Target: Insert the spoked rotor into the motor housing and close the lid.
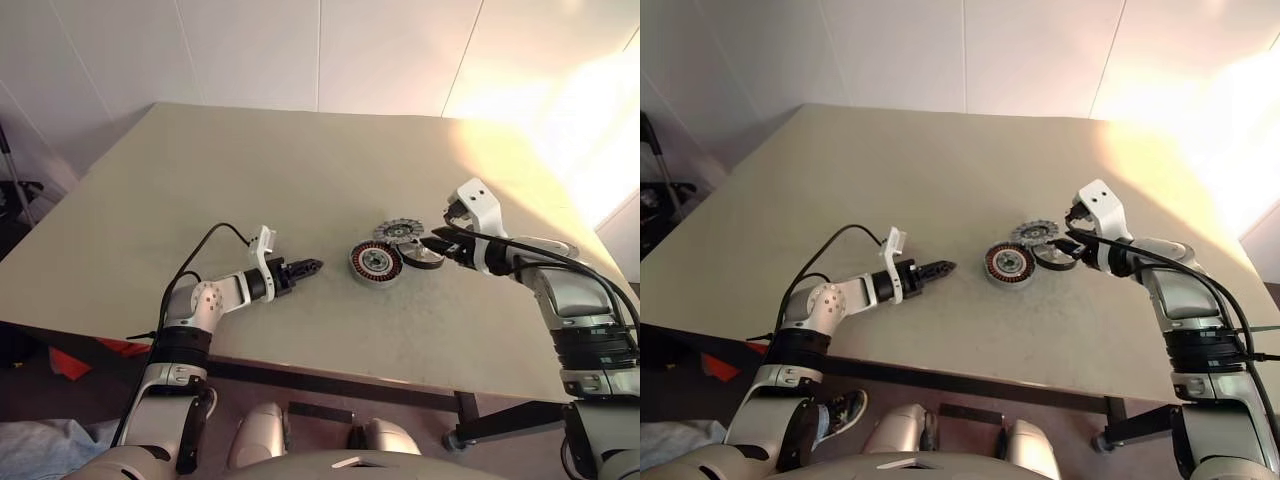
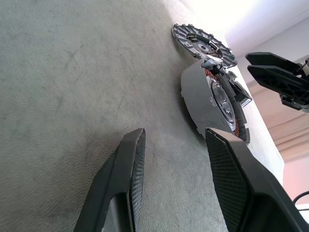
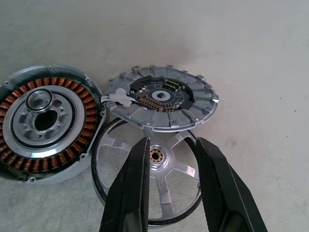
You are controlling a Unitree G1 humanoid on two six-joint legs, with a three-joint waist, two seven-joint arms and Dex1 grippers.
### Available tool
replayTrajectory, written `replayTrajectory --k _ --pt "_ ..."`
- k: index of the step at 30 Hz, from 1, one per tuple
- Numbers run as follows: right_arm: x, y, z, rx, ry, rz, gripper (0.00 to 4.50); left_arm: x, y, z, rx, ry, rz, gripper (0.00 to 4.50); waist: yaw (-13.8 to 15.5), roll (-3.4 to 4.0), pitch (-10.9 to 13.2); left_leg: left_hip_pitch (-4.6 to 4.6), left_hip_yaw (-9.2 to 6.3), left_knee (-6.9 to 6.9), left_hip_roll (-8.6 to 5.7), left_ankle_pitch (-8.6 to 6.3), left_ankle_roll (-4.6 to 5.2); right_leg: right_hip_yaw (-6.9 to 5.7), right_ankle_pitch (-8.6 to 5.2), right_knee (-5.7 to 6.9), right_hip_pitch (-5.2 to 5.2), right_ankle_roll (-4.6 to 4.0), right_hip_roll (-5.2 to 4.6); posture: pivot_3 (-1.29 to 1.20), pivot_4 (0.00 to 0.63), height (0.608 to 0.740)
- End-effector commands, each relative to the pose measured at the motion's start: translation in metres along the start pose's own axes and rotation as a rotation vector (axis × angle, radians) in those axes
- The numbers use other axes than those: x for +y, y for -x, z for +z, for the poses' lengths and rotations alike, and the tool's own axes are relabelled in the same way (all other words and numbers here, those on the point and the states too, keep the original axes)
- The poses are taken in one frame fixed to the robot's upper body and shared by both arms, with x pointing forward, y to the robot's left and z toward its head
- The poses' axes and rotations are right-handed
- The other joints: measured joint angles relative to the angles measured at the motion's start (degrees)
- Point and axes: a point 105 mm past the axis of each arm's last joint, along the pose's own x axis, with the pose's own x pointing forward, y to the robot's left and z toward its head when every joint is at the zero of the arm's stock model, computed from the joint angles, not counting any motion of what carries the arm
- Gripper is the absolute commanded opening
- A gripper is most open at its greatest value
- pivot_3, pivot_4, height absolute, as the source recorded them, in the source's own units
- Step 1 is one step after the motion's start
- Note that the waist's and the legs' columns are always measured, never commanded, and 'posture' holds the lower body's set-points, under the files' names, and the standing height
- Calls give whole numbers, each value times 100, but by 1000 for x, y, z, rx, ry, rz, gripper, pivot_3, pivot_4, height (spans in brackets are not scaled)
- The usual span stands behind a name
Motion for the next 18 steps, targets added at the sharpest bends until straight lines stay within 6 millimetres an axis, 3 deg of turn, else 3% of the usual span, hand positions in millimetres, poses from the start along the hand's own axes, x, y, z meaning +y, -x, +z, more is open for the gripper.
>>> replayTrajectory --k 1,10,18 --pt "-8 4 11 -48 -20 -30 1648 -1 3 5 -12 -23 0 2102 -2 0 0 0 0 0 0 0 0 0 0 0 0 0 0 0 0 740" --pt "-11 -4 -5 -11 -72 -32 1648 0 3 4 -8 -23 9 2102 -2 0 0 5 0 0 0 0 -1 0 0 -1 5 1 0 0 0 740" --pt "0 2 15 -62 -45 6 1648 1 4 2 -4 -22 14 2102 -3 0 0 6 0 -1 0 0 -1 0 0 -1 5 1 0 0 0 740"
